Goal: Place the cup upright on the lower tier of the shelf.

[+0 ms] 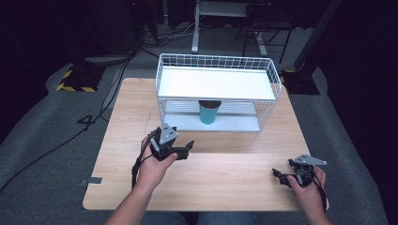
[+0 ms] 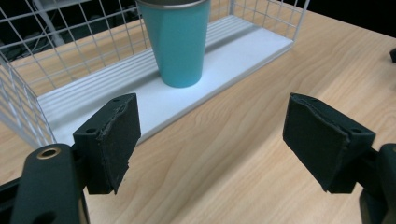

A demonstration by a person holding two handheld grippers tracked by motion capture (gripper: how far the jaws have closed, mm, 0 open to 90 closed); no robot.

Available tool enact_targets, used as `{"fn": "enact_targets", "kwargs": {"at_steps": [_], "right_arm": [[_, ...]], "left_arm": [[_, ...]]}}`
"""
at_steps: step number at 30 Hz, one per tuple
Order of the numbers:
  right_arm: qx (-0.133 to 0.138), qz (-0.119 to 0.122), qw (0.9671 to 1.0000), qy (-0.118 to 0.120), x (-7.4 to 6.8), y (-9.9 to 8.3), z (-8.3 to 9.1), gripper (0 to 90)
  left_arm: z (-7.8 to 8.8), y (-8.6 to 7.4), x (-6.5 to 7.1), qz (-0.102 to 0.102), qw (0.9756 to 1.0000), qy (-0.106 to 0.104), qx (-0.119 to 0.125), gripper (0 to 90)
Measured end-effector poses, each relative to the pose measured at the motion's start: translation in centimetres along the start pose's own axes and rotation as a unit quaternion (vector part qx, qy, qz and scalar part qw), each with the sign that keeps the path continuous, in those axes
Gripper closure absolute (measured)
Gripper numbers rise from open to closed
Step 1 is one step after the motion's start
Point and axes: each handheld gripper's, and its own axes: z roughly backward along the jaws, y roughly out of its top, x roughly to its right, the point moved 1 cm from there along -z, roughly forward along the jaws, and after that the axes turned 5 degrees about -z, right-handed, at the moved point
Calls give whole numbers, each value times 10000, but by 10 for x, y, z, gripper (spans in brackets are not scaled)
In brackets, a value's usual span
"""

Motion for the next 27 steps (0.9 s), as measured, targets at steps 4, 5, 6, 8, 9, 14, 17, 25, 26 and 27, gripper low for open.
{"fn": "enact_targets", "kwargs": {"at_steps": [4,5,6,8,9,14,17,25,26,27], "right_arm": [[3,-2,10000,-2,0,0,0,142],[3,-1,10000,-2,0,0,0,142],[3,-1,10000,-2,0,0,0,142],[3,-1,10000,-2,0,0,0,142],[3,-2,10000,-2,0,0,0,142],[4,-2,10000,-1,0,0,0,142],[4,-1,10000,-2,0,0,0,142],[0,0,10000,0,0,0,0,142],[3,-1,10000,-2,0,0,0,142],[3,-1,10000,-2,0,0,0,142]], "left_arm": [[13,-9,-1,-90,9999,-60,-75,199],[16,-11,-1,-91,9999,-66,-92,199],[20,-13,-1,-125,9998,-68,-112,199],[24,-15,-2,-177,9997,-63,-133,200],[27,-17,-2,-208,9997,-64,-150,200],[43,-28,-4,-321,9992,-74,-236,201],[50,-32,-6,-290,9993,-105,-209,202],[64,-49,-9,-281,9991,-144,-287,203],[65,-51,-10,-303,9990,-129,-311,203],[65,-51,-10,-303,9990,-129,-311,203]]}}
